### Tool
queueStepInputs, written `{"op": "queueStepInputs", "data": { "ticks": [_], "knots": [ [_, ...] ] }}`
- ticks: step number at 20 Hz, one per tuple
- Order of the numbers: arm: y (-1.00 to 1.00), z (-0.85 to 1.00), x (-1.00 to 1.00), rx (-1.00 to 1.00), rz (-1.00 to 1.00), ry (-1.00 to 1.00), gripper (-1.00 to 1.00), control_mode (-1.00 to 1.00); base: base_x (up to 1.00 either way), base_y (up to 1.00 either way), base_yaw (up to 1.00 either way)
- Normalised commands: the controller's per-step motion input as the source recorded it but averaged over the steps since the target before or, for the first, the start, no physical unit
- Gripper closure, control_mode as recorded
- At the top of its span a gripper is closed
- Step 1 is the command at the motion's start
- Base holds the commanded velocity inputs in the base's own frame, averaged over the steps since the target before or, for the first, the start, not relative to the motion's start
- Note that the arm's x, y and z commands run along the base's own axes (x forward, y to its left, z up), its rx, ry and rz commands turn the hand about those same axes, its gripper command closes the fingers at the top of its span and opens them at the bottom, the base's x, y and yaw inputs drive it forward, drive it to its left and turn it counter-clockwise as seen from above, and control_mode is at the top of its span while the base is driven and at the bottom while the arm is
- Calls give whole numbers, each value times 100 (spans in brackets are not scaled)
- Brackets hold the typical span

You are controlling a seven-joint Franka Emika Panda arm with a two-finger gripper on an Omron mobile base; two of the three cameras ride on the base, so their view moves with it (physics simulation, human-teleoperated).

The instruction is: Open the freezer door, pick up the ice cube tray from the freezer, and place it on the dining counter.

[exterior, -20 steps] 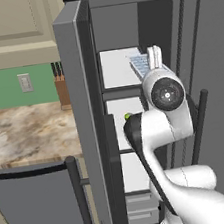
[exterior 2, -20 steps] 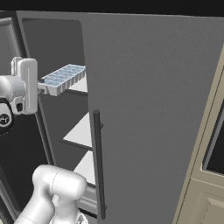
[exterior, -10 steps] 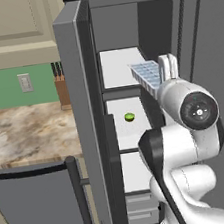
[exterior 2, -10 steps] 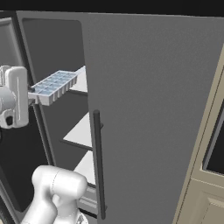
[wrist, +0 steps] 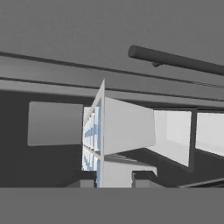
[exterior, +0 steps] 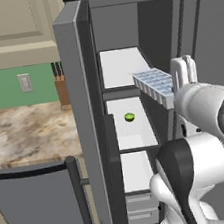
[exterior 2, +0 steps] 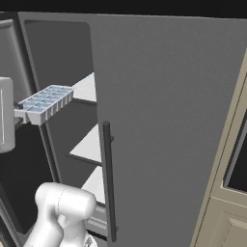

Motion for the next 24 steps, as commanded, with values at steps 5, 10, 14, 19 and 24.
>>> {"op": "queueStepInputs", "data": {
  "ticks": [5, 10, 14, 19, 24],
  "knots": [
    [0, 0, -50, 0, 6, 0, 100, -100, 0, 0, 0],
    [-1, 0, -44, 0, 6, 0, 100, -100, 0, 0, 0],
    [-6, 0, -32, 0, 4, 0, 100, -100, 0, 0, 0],
    [-12, 0, -6, 0, 0, 0, 100, -100, 0, 0, 0],
    [-17, 0, -2, 0, 0, 0, 100, -100, 0, 0, 0]
  ]
}}
